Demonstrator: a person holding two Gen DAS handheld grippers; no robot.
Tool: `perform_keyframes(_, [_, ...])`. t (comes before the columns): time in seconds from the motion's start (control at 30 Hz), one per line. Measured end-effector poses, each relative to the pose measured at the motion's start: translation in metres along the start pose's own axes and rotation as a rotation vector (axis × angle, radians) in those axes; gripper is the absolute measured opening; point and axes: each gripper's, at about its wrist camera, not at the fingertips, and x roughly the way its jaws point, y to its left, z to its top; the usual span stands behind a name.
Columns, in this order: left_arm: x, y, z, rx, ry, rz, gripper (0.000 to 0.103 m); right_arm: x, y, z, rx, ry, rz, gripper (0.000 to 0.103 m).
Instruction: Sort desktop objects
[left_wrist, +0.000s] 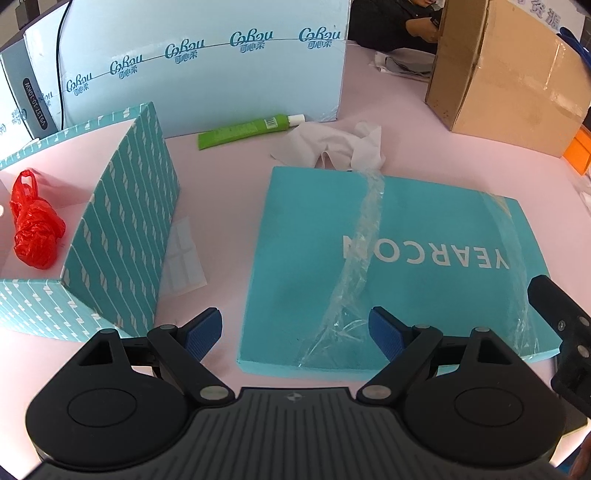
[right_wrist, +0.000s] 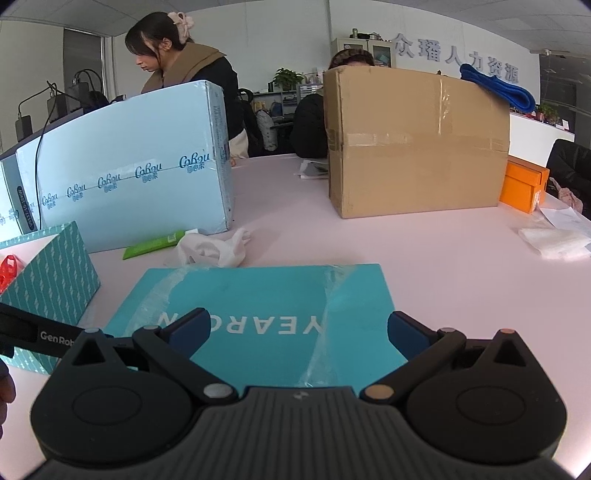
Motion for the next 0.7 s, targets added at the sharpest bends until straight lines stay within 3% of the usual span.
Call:
perform_keyframes(0.27, [0.002,-0.001,0.002,0.002,0.007,0.000,0.085,0.000,0.000,0.000,-0.009,0.006,0.004,0.103])
perform_keyframes(0.7, [0.010,-0.008,0.005,0.019,0.023,0.009,0.085,0.003,-0.005,0.000,-0.013,-0.003,-0.115,0.103])
